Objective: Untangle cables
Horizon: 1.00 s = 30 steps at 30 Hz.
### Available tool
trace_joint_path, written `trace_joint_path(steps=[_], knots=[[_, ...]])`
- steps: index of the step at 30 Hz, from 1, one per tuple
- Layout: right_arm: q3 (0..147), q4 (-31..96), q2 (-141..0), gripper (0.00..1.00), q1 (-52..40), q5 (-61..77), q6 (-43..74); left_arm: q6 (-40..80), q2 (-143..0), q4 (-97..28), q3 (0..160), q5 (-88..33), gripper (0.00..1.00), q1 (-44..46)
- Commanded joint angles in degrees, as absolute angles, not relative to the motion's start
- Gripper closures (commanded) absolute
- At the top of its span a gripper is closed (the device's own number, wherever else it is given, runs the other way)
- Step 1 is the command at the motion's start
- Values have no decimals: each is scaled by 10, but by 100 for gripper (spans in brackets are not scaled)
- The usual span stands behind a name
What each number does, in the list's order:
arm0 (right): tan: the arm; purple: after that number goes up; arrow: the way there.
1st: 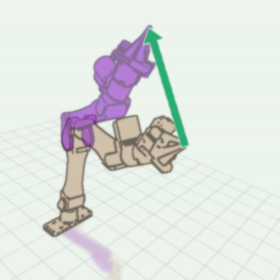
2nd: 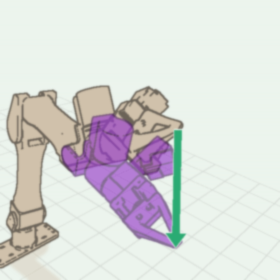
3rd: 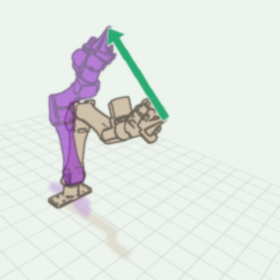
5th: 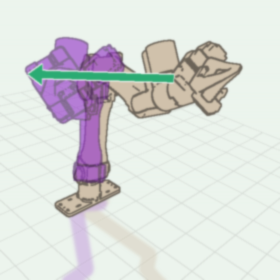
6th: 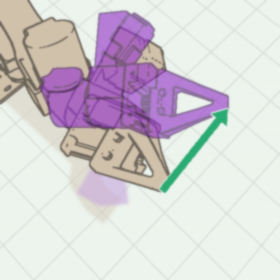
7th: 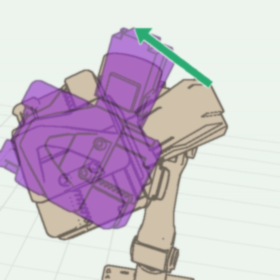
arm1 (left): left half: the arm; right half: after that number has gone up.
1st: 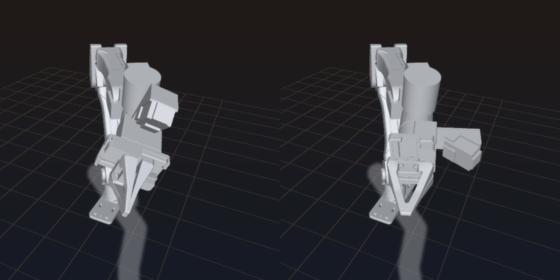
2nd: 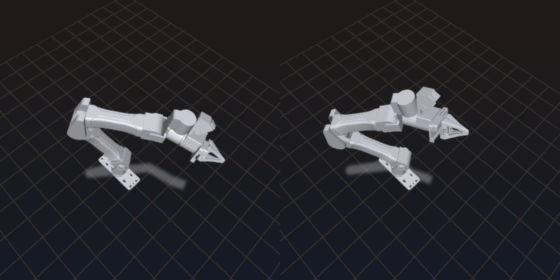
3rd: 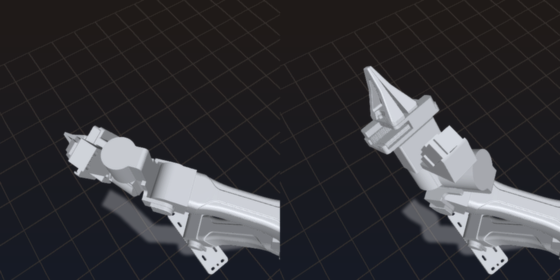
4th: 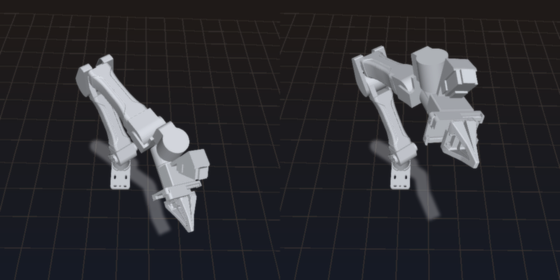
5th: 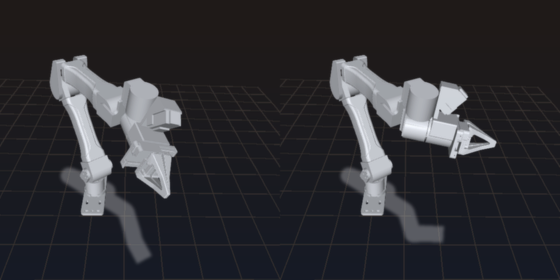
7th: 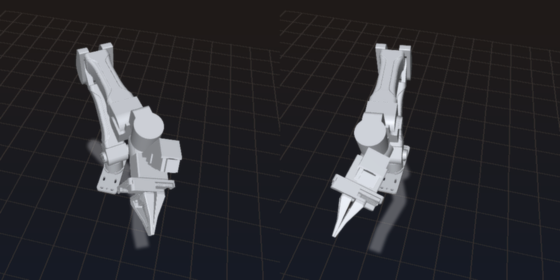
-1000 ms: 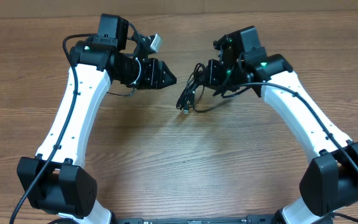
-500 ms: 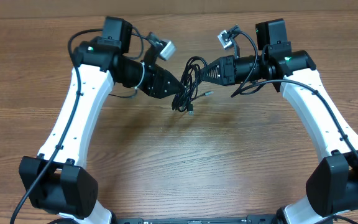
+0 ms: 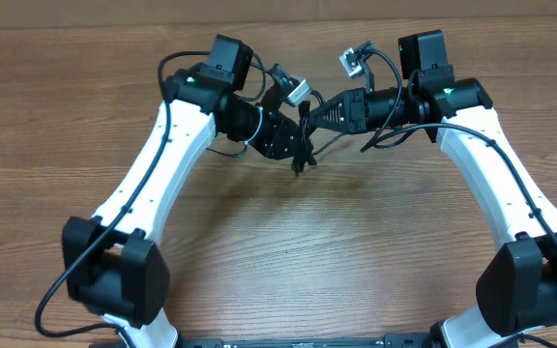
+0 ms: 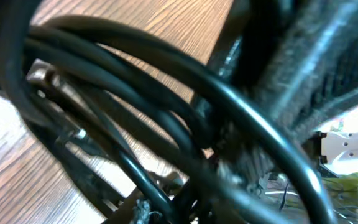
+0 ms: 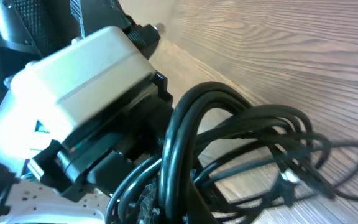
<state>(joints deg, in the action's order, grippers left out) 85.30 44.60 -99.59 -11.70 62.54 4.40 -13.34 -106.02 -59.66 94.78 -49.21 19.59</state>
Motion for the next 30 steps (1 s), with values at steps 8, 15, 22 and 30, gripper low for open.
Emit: trace_joint_path(steps=[8, 15, 22, 30], knots=[[856, 607, -972, 96, -95, 102, 357, -115, -1052, -616, 944, -465, 96, 143], [856, 663, -974, 96, -100, -62, 358, -116, -1004, -633, 944, -465, 96, 121], [855, 649, -974, 96, -99, 18, 280, -116, -973, -634, 948, -424, 96, 107], [841, 671, -995, 96, -99, -6, 312, -81, -844, -609, 992, -465, 96, 43]])
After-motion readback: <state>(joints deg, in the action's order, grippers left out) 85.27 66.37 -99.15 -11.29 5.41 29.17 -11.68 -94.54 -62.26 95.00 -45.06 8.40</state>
